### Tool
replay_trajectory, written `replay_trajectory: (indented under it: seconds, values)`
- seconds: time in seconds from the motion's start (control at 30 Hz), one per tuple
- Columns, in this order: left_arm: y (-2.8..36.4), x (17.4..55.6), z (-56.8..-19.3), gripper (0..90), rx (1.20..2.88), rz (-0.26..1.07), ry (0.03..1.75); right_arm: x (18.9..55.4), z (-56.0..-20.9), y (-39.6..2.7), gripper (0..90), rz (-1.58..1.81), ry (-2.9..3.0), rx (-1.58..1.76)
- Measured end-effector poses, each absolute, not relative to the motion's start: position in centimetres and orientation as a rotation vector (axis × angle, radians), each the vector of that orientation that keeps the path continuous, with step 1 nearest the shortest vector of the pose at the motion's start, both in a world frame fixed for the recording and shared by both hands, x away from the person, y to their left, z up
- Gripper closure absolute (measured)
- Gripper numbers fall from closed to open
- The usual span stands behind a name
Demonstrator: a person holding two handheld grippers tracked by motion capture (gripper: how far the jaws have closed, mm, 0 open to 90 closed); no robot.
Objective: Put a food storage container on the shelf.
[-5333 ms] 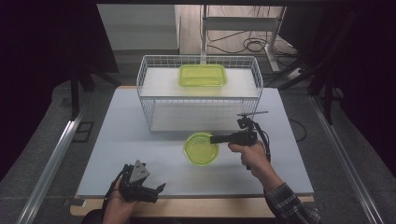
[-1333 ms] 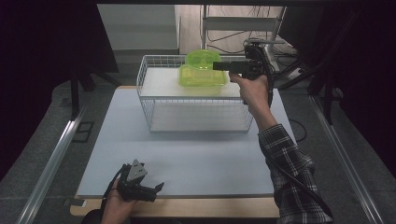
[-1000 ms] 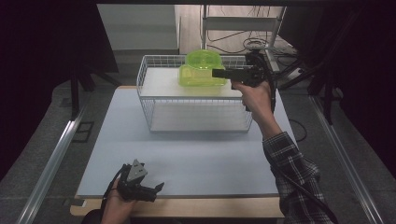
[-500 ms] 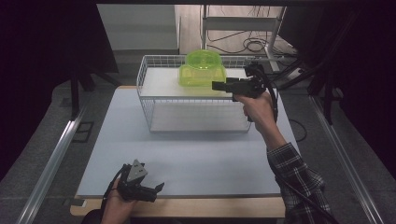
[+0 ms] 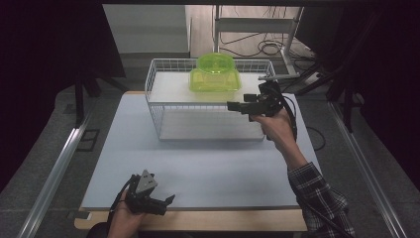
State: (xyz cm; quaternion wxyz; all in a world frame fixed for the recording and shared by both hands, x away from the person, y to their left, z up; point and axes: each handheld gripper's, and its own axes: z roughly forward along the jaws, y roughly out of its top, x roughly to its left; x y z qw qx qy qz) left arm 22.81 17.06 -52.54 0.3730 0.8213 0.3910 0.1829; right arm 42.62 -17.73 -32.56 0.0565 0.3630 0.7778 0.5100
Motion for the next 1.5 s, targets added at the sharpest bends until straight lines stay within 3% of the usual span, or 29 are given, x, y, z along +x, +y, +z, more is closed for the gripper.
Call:
replay_trajectory:
  seconds: [1.5]
  values:
    - [17.3, 22.8, -52.4, 0.6, 2.056, 0.413, 0.99, 38.5, -38.8, -19.1, 7.5, 1.377, 2.372, 1.102]
